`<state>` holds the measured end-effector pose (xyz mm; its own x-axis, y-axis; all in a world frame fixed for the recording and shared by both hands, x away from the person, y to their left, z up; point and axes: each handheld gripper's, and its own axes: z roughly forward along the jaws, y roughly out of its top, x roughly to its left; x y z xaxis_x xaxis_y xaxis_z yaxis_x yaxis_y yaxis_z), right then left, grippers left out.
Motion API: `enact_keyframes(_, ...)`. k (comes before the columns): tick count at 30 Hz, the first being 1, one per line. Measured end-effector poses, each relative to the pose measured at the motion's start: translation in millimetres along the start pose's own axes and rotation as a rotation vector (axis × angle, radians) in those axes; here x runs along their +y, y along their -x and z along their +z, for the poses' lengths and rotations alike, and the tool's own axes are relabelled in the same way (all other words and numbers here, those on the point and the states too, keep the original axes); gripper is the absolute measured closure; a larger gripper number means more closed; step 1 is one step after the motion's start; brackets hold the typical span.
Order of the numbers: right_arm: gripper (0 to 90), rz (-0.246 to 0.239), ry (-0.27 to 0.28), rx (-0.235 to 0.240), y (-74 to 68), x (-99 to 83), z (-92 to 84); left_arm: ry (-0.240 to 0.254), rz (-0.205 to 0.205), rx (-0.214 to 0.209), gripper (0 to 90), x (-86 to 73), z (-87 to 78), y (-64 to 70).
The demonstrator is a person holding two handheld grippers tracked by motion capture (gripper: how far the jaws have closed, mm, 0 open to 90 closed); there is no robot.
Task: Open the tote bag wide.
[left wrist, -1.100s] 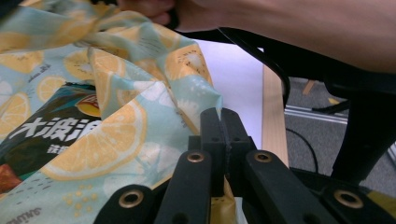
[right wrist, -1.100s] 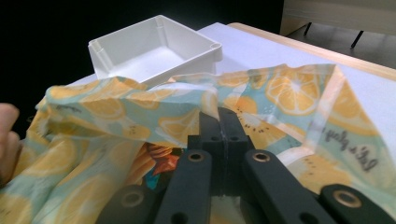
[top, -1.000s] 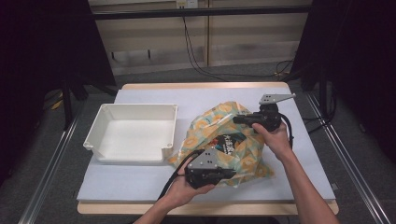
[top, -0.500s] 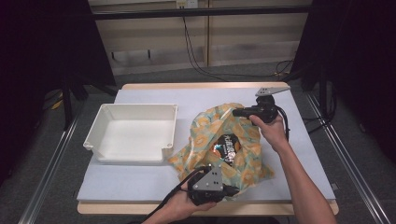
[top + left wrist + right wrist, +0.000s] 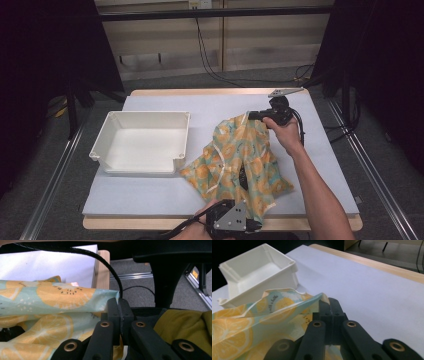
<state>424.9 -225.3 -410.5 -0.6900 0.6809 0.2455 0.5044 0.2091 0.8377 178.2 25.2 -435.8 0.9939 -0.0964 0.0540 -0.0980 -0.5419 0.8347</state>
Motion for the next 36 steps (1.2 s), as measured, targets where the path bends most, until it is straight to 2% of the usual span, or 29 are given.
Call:
enact_keyframes(2,90.0,0.005,-0.004,-0.015,2.4,-2.6,4.5,0.012,-0.003,0.005,90.0,-2.4,-1.0,-2.1)
enact_keyframes(4,90.0,0.015,-0.004,-0.013,2.0,-3.6,5.6,0.030,-0.027,0.012,90.0,-4.6,-3.5,-6.0)
enact_keyframes(7,90.0,0.010,0.006,0.010,0.1,-6.5,7.5,0.053,-0.050,0.033,89.3,-8.1,-6.3,-14.1)
enact_keyframes(9,89.7,0.001,0.007,0.024,-4.5,-10.0,6.8,0.079,-0.095,0.044,86.5,-12.8,-9.3,-22.3)
enact_keyframes(12,80.7,0.012,0.009,0.012,-5.8,-14.4,4.3,0.094,-0.119,0.050,82.5,-15.5,-11.3,-25.3)
enact_keyframes(14,79.1,0.007,0.007,0.010,-6.2,-15.4,2.8,0.095,-0.131,0.065,80.0,-16.6,-13.2,-25.8)
enact_keyframes(16,70.0,0.005,0.015,0.000,-8.6,-15.1,-5.1,0.100,-0.141,0.069,73.2,-17.3,-15.6,-26.7)
enact_keyframes(17,70.0,0.005,0.015,0.000,-8.6,-15.1,-5.1,0.115,-0.149,0.071,73.2,-17.6,-16.3,-26.8)
enact_keyframes(22,56.7,-0.023,0.054,-0.019,-19.6,-8.7,-24.7,0.112,-0.175,0.108,60.6,-17.2,-29.2,-26.8)
enact_keyframes(24,51.0,-0.026,0.061,-0.025,-25.8,-7.7,-36.0,0.130,-0.182,0.122,54.5,-17.2,-35.6,-26.4)
enact_keyframes(25,51.0,-0.026,0.061,-0.025,-25.8,-7.7,-36.0,0.139,-0.178,0.134,54.5,-16.8,-39.4,-27.0)
enact_keyframes(26,49.1,-0.023,0.076,-0.038,-28.5,-8.6,-44.2,0.146,-0.182,0.141,52.0,-16.5,-43.8,-27.2)
enact_keyframes(28,49.1,-0.023,0.088,-0.032,-29.5,-9.7,-48.5,0.173,-0.189,0.161,51.3,-15.5,-52.3,-28.5)
enact_keyframes(30,48.7,-0.020,0.106,-0.027,-33.3,-13.1,-56.5,0.172,-0.187,0.188,50.4,-14.4,-62.1,-31.4)
enact_keyframes(31,49.8,-0.027,0.103,-0.027,-35.9,-15.0,-60.0,0.192,-0.194,0.194,50.9,-14.2,-65.5,-33.6)
enact_keyframes(34,59.3,-0.048,0.082,-0.015,-47.5,-20.8,-67.0,0.219,-0.207,0.237,56.2,-12.7,-78.4,-46.8)
enact_keyframes(36,61.7,-0.065,0.070,-0.002,-57.0,-23.9,-69.5,0.229,-0.223,0.259,60.3,-11.7,-84.9,-59.3)
